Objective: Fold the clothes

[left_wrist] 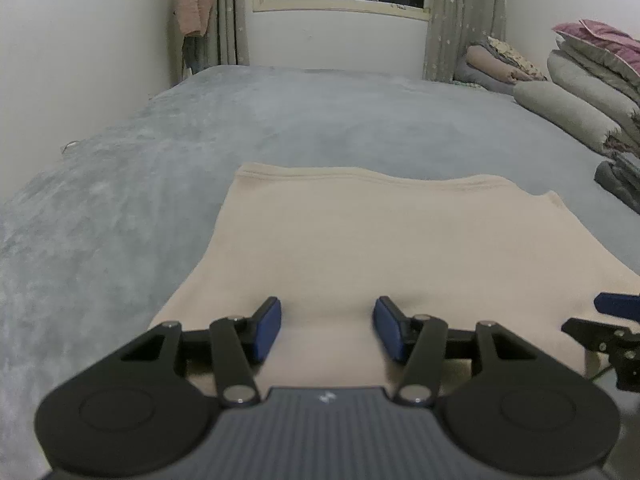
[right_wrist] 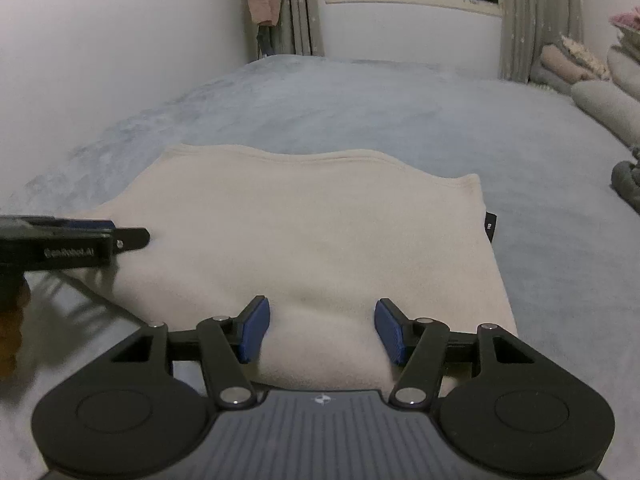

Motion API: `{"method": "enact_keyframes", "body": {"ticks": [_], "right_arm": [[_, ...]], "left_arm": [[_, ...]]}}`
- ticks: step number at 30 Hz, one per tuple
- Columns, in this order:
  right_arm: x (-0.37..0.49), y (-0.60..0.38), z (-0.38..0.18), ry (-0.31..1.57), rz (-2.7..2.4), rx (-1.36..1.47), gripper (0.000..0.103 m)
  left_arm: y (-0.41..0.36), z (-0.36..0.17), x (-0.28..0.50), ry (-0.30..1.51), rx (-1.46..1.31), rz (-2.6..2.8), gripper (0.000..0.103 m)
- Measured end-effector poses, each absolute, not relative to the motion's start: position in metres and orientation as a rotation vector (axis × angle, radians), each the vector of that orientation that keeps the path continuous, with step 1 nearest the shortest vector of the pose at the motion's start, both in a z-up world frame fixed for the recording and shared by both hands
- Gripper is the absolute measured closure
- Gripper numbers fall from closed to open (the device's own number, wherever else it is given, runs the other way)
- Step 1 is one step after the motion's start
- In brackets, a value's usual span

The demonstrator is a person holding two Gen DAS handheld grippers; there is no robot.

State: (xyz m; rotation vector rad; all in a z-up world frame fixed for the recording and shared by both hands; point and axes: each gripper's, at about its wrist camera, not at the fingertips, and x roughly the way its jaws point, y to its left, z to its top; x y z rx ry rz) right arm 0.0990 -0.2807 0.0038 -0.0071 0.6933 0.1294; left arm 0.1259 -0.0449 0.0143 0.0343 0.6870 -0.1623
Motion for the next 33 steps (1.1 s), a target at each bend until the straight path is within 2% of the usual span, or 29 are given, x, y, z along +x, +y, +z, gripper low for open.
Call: {"method": "enact_keyframes", "body": {"ticks": [14, 33], "right_arm": [[0.087, -0.266, -0.002, 0.660, 0.047, 0.028, 0.044], [0.085, -0.266, -0.002, 0.640, 0.044, 0.048, 0.041]], "left_arm": [[-0.061, 0.020, 0.105, 0.701, 0.159, -0.045, 0.050], [-0.075, 0.016, 0.110, 0.702, 0.171, 0.032, 0.047]]}}
